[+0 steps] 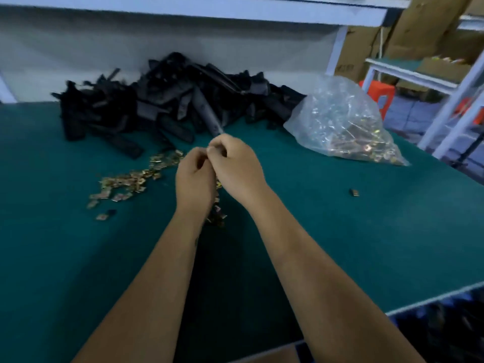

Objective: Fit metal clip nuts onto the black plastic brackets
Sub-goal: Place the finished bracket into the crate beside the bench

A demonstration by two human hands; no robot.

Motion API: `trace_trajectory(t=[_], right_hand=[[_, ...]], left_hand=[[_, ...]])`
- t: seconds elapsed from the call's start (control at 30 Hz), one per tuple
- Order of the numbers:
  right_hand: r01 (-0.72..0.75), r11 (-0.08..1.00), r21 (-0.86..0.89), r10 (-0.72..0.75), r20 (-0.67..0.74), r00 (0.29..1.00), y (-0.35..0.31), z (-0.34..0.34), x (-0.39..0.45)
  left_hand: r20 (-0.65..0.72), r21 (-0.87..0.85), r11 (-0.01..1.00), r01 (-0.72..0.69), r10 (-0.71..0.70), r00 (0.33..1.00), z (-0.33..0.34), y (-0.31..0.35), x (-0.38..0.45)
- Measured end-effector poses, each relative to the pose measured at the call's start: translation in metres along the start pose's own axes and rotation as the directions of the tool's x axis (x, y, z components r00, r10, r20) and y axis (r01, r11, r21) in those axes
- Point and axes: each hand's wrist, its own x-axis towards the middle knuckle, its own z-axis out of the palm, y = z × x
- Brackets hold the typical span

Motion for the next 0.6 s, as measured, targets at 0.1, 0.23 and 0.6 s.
trace_trajectory(t=[0.1,0.23,0.6], right_hand=[[0.013,0.999,-0.037,-0.01,0.066,0.998,-0.005,0.039,0.02],[0.044,0.983,-0.178,-0.029,0.087,0.996,0.0,0.071,0.04],[0.07,0.89,-0.451,-0.078,0.001,0.997,-0.001,0.079,0.138]], left_hand=[[-0.132,0.178,0.984,-0.024,0.048,0.99,-0.043,-0.012,0.021],[-0.277,0.386,0.922,-0.021,0.137,0.951,-0.071,-0.023,0.045],[-0.511,0.21,0.977,-0.048,0.151,0.846,-0.065,-0.02,0.091]])
